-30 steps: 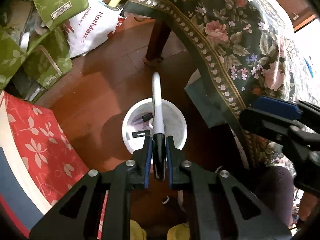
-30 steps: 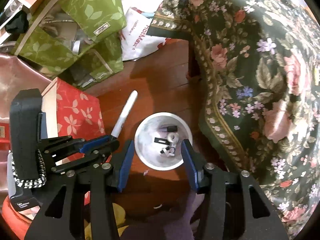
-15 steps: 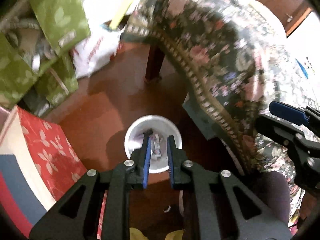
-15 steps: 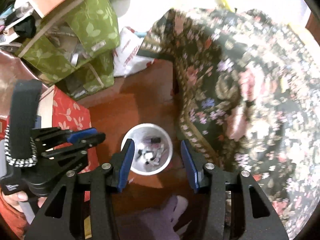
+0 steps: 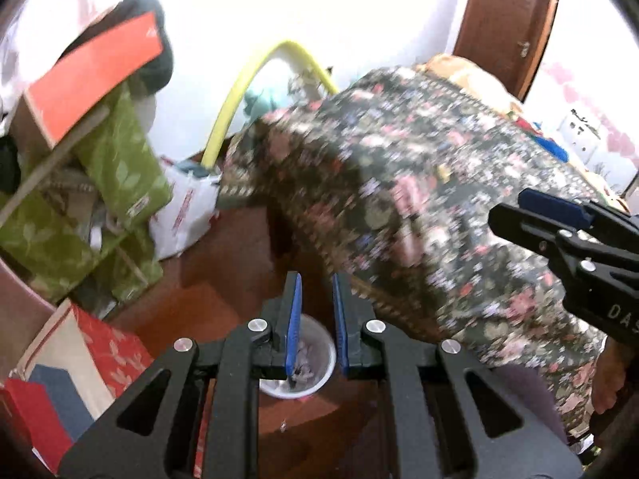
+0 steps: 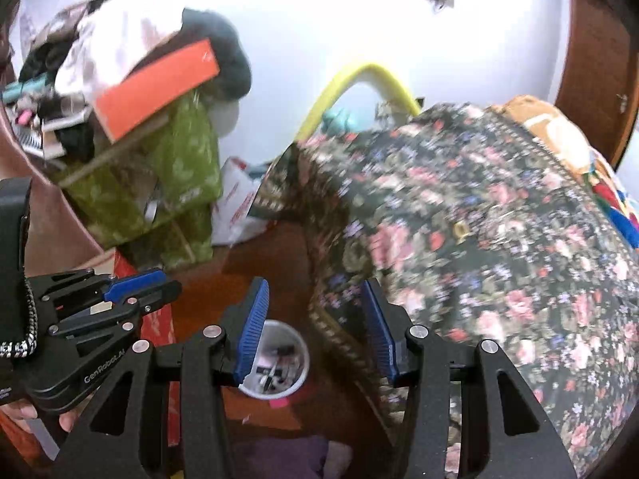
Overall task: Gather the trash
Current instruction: 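Move both tools back over the bed toward the cable and clip, then grasp the white earphone cable with the right tool while the left tool grasps the yellow clip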
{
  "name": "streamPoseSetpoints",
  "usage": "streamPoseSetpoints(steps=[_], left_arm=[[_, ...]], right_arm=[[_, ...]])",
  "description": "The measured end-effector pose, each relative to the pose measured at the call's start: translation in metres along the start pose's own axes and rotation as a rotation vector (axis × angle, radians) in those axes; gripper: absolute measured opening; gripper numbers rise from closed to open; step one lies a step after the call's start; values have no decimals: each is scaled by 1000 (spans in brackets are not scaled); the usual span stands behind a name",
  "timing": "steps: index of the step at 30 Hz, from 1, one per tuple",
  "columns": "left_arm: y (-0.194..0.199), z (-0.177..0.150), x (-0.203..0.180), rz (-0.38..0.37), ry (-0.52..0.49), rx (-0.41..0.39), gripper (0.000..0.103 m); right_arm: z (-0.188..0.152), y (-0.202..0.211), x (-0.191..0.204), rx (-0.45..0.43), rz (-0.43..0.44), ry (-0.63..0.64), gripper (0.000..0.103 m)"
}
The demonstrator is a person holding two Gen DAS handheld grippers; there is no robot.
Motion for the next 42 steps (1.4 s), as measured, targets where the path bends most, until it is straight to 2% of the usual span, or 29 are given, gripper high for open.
streamPoseSetpoints(steps=[5, 7, 8, 10, 11, 12, 17, 23, 28, 32, 38, 42], left_arm=[[-5, 21, -38, -35, -11, -52, 13], [-13, 26, -57, -47, -34, -48, 13], [-18, 29, -65, -56, -44, -43, 13], [-29, 34, -82, -73, -56, -34, 20], [-36, 38, -91, -86, -57, -28, 33], [-41, 41, -99, -93, -53, -29, 47], [-68, 54, -129, -121, -31, -58, 66], [-117, 62, -154, -138, -20, -16, 66], [-163, 59, -161, -139, 5, 46, 66], [-197, 54, -160, -121, 34, 88, 66], [-232, 51, -156, -117, 76, 121, 66], [-246, 51, -157, -118, 81, 124, 66]], right_arm=[[9, 21, -36, -53, -49, -24, 45], [11, 29, -56, -67, -77, -44, 45], [13, 31, -67, -71, -93, -57, 48], [14, 34, -89, -79, -132, -80, 62], [14, 35, -98, -86, -146, -92, 70], [14, 37, -110, -95, -162, -108, 73], [10, 28, -173, -60, -246, -159, 74], [-3, 6, -225, 3, -249, -240, 74], [-16, -35, -255, 81, -261, -259, 74], [-21, -72, -269, 134, -200, -304, 74], [-9, -130, -283, 175, -105, -446, 74], [-2, -169, -290, 213, -98, -526, 74]])
Point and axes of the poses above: each gripper's, at about its wrist camera, not at the fingertips, and y roughly against the way its jaws point, x to its left, z to its top, the point moved 4 cm from there along -y, roughly the way its jaws point, and after that the axes turned 15 degrees about -x, right-handed, at the moved point
